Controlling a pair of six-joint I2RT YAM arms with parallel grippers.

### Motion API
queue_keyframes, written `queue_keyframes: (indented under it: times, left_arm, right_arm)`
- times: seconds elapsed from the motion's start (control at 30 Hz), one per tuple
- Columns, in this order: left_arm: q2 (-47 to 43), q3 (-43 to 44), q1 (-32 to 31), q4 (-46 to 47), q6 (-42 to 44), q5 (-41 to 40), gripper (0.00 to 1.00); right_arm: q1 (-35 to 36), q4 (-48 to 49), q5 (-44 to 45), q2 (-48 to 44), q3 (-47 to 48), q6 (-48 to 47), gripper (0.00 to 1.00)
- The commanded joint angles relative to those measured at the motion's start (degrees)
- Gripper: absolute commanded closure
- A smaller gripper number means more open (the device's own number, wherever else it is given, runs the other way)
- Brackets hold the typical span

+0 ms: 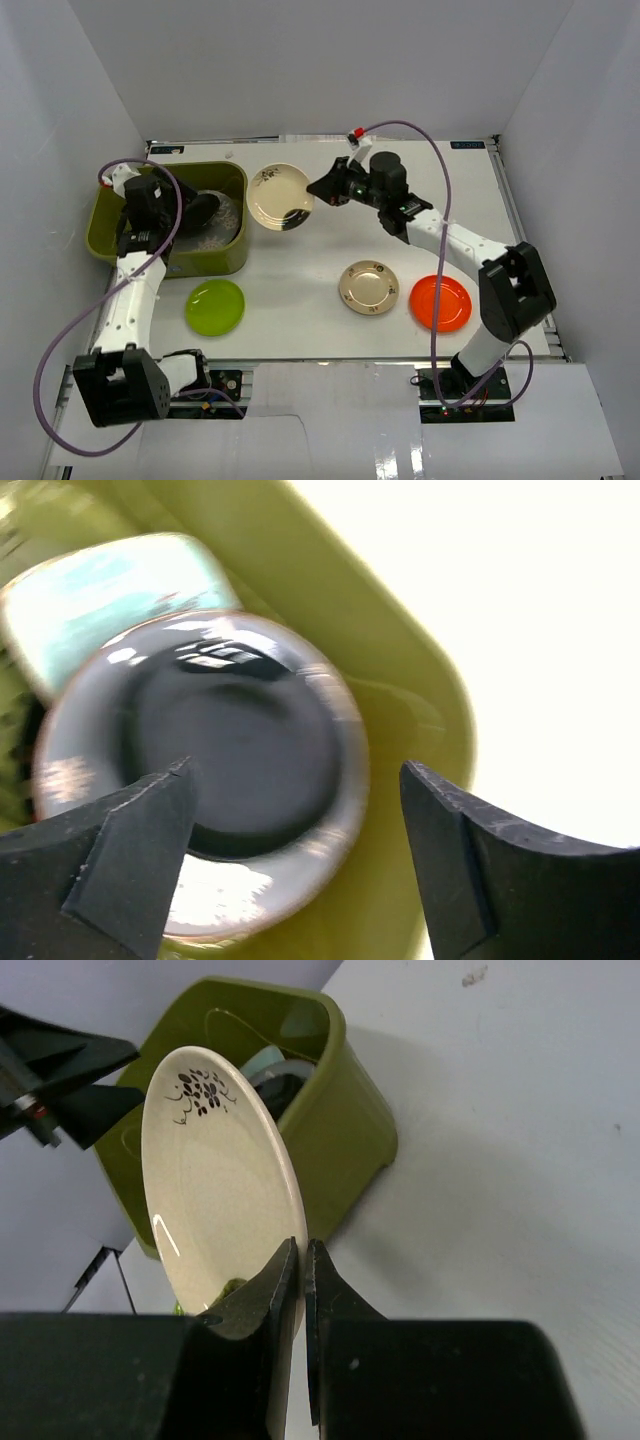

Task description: Place the plates into the plastic bin on the countertop

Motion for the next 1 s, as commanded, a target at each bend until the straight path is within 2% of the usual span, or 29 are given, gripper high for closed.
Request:
queue_keyframes:
  times: [0.0, 0.07, 0.17, 0.33, 0.47, 0.63, 0.67, 0.77, 0.83, 0.93, 0.97]
  left_arm:
    - [-8.74, -0.75, 0.07, 4.95, 0.09, 9.78, 0.08]
    - [-11.63, -0.76, -0.02, 6.45, 0.0, 13.57, 0.07]
    - [-13.4, 0.82, -1.68, 6.02, 0.87, 17.88, 0.07]
    - [-15.43, 2.32, -10.29, 6.19, 1.58, 23.4, 0.08]
    - [-16.92, 3.11, -12.15, 6.72, 3.42, 31.15, 0.08]
    - [-19.81, 3.73, -13.99, 5.31, 4.66, 33.53, 0.08]
    - [-20.17, 3.29, -14.17, 5.31, 4.57, 33.53, 0.08]
    - [-21.23, 1.36, -14.96, 5.22, 5.44, 33.8, 0.08]
    - [-22.19, -0.74, -15.4, 5.22, 7.11, 35.37, 0.07]
    - [-24.57, -2.68, -16.71, 5.92, 10.8, 40.11, 0.07]
    - [-25.53, -3.64, -17.07, 5.93, 11.5, 41.0, 0.07]
  right_arm:
    - [3.28, -1.78, 4.08, 6.53, 11.36, -1.98, 0.92]
    - [5.74, -5.63, 6.53, 12.67, 20.73, -4.08, 0.92]
    - [8.29, -8.55, 8.12, 21.2, 29.82, -4.79, 0.92]
    - [13.47, -13.29, 12.87, 32.56, 47.31, -6.02, 0.92]
    - [16.12, -13.4, 18.75, 38.37, 52.0, -6.02, 0.92]
    - [18.05, -13.2, 20.87, 41.89, 56.28, -4.44, 0.92]
    - [18.32, -13.82, 20.96, 43.2, 57.52, -4.44, 0.82]
    - [19.11, -14.27, 20.87, 42.78, 58.15, -4.27, 0.42]
    - [19.02, -13.66, 20.43, 40.5, 55.7, -4.26, 0.37]
    - [18.5, -11.29, 19.73, 29.12, 45.7, -6.36, 0.36]
    - [18.41, -9.19, 19.73, 26.02, 37.84, -6.9, 0.37]
